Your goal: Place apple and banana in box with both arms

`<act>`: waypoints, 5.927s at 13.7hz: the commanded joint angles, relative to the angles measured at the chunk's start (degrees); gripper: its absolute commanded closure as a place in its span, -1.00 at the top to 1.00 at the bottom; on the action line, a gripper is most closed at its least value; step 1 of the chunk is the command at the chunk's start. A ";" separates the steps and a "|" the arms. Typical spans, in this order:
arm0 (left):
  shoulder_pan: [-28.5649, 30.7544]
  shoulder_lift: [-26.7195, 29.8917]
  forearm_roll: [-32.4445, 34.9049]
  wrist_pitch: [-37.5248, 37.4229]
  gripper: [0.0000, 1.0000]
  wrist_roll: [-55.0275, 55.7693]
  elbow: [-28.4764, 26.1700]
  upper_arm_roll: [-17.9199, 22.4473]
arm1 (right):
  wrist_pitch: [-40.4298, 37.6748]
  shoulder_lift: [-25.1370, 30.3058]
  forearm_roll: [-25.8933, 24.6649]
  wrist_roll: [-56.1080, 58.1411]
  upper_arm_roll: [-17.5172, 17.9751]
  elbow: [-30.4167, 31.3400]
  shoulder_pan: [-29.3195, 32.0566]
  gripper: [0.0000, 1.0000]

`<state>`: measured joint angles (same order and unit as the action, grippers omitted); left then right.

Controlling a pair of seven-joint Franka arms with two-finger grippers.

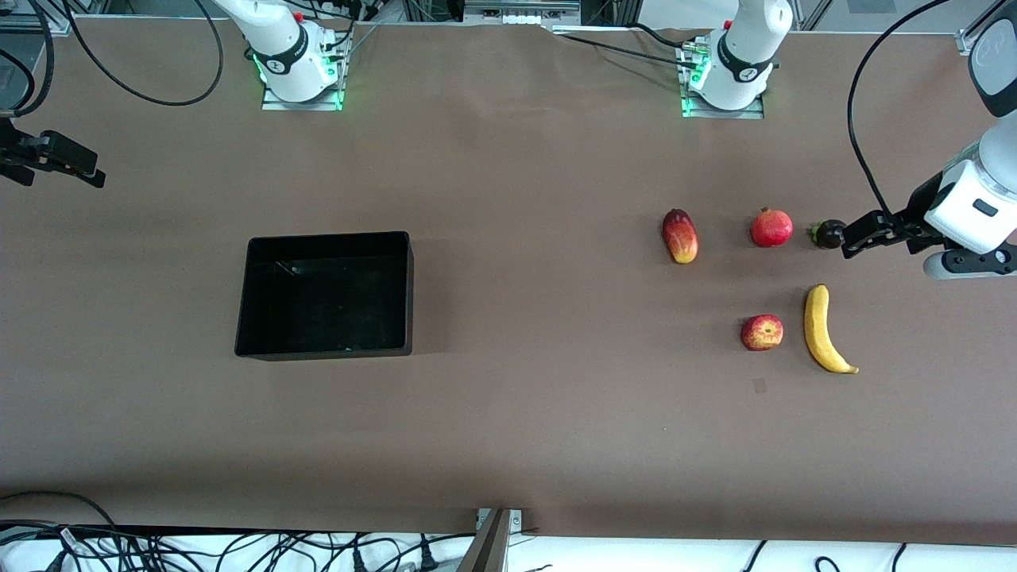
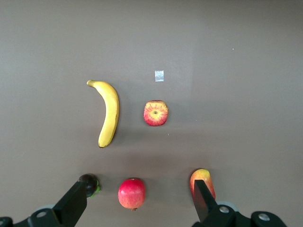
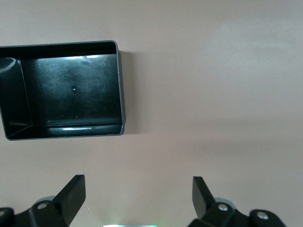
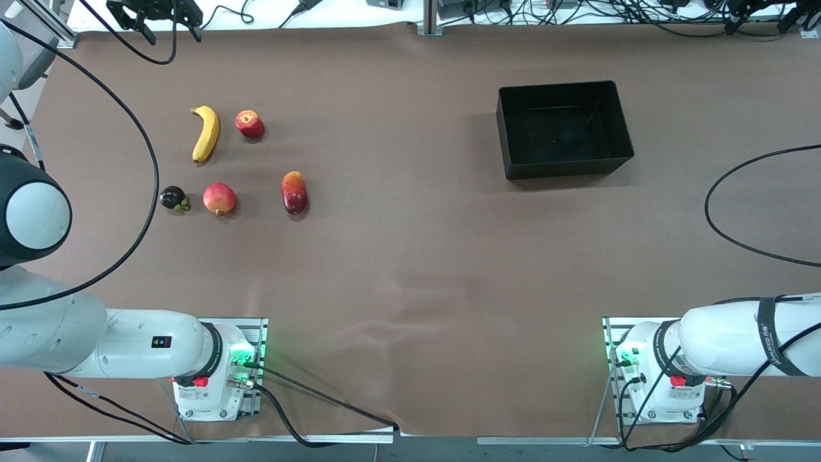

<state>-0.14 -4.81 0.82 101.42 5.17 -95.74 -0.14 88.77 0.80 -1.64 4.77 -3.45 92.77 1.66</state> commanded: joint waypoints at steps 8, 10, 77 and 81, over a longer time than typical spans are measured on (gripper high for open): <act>0.14 -0.02 -1.79 0.18 1.00 -0.16 0.30 0.23 | -1.06 0.17 -0.74 -0.73 0.46 -0.75 0.53 1.00; 0.14 -0.02 -1.79 0.18 1.00 -0.16 0.30 0.23 | -1.06 0.08 -0.74 -0.91 0.46 -0.75 0.53 1.00; 0.14 -24.10 -4.25 25.30 1.00 3.88 -1.89 0.23 | 34.53 -28.19 -0.12 -33.65 5.56 -1.51 -27.13 -1.00; 0.14 -27.18 -4.16 29.79 1.00 3.97 -3.65 0.31 | 36.20 -36.72 -0.12 -46.06 4.77 -10.40 -36.27 -1.00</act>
<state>0.00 -31.73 -2.13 129.02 8.88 -97.97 -0.01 124.83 -30.97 -1.62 -36.50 2.56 89.28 -30.70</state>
